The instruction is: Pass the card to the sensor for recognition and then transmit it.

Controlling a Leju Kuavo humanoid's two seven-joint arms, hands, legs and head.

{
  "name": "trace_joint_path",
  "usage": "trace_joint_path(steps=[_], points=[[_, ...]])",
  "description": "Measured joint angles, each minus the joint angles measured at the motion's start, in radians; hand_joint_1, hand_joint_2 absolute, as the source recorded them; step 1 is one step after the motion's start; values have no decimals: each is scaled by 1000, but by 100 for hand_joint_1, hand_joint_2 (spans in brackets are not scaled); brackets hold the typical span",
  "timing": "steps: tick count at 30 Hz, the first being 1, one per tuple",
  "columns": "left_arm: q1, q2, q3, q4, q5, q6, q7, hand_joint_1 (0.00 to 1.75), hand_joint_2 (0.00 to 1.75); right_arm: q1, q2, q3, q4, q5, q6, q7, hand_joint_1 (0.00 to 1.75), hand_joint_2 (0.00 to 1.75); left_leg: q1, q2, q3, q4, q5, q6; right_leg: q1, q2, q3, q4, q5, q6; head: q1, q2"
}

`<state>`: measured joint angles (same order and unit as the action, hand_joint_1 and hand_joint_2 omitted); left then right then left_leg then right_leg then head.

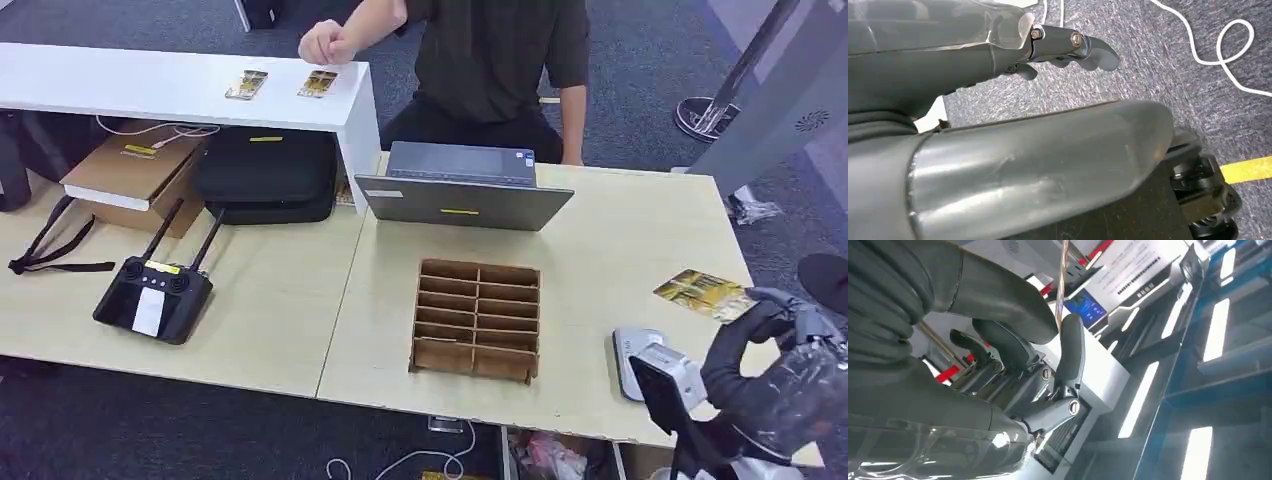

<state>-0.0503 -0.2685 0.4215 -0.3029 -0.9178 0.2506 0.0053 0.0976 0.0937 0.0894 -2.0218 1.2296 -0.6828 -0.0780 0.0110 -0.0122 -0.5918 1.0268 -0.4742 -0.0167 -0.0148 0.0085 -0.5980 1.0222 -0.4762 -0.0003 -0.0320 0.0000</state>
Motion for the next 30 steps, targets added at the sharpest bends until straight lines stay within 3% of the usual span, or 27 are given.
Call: trace_joint_path(steps=[6,18,22,30], points=[[-2,-6,4,0,-6,0,9,0,0,22,65,-60,-10,-27,0,-35,175,175,0,0,0,0,0,0,0,0,0,0,0,0,0,0],[-2,-8,10,0,-7,0,10,0,0,16,84,-66,0,-88,0,-44,175,175,0,0,0,0,0,0,0,0,0,0,0,0,0,0],[-6,-13,10,0,-22,-11,17,0,0,-52,84,-65,66,-133,0,-39,175,175,0,0,0,0,0,0,0,0,1,0,0,0,0,0],[-17,-20,-20,0,-81,-30,41,0,0,-276,84,-52,305,-136,35,31,175,175,0,0,1,0,2,-1,0,0,1,0,2,0,0,0]])
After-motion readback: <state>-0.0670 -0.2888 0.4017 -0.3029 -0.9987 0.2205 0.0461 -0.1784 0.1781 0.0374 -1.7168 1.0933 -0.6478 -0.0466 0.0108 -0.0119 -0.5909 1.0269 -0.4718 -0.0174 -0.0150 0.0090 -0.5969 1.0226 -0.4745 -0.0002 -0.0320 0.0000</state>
